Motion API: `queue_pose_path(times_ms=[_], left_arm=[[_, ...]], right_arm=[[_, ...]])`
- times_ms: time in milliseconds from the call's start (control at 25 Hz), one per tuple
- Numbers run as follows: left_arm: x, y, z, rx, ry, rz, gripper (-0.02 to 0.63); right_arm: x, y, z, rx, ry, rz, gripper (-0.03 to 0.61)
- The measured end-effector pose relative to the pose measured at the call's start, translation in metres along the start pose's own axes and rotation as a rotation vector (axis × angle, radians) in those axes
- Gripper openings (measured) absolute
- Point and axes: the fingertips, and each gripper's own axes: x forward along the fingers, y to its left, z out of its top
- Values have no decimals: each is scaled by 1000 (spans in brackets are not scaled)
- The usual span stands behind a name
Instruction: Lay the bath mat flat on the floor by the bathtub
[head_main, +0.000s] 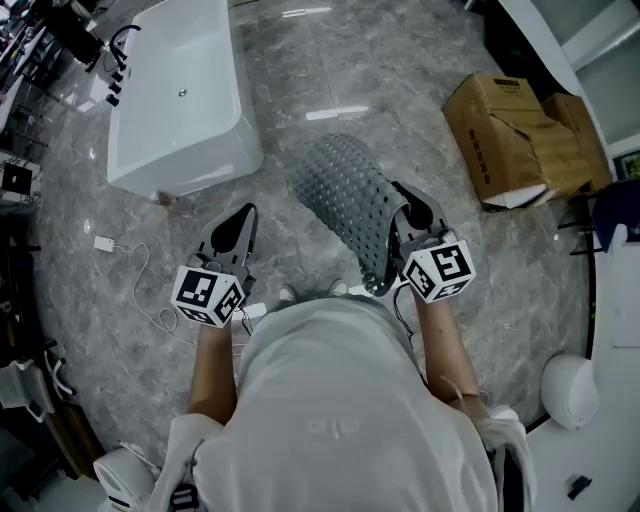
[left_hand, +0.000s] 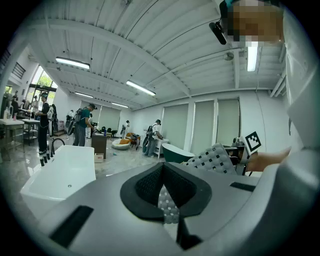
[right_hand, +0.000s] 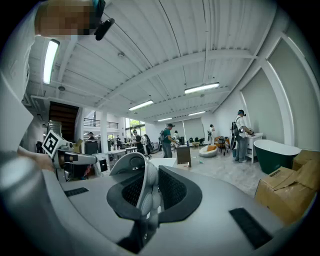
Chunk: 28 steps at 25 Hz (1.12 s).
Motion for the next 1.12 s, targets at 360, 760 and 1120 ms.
queue_pose_path(times_ms=[360, 760, 1120], left_arm=[[23, -40, 1, 25, 4, -4, 15], [45, -35, -21, -51, 28, 29, 15], [107, 41, -25, -106, 35, 50, 15]], right_arm=[[-25, -35, -8, 39, 8, 17, 46], [-22, -70, -32, 82, 57, 5, 46], [54, -105, -32, 70, 95, -3, 46]])
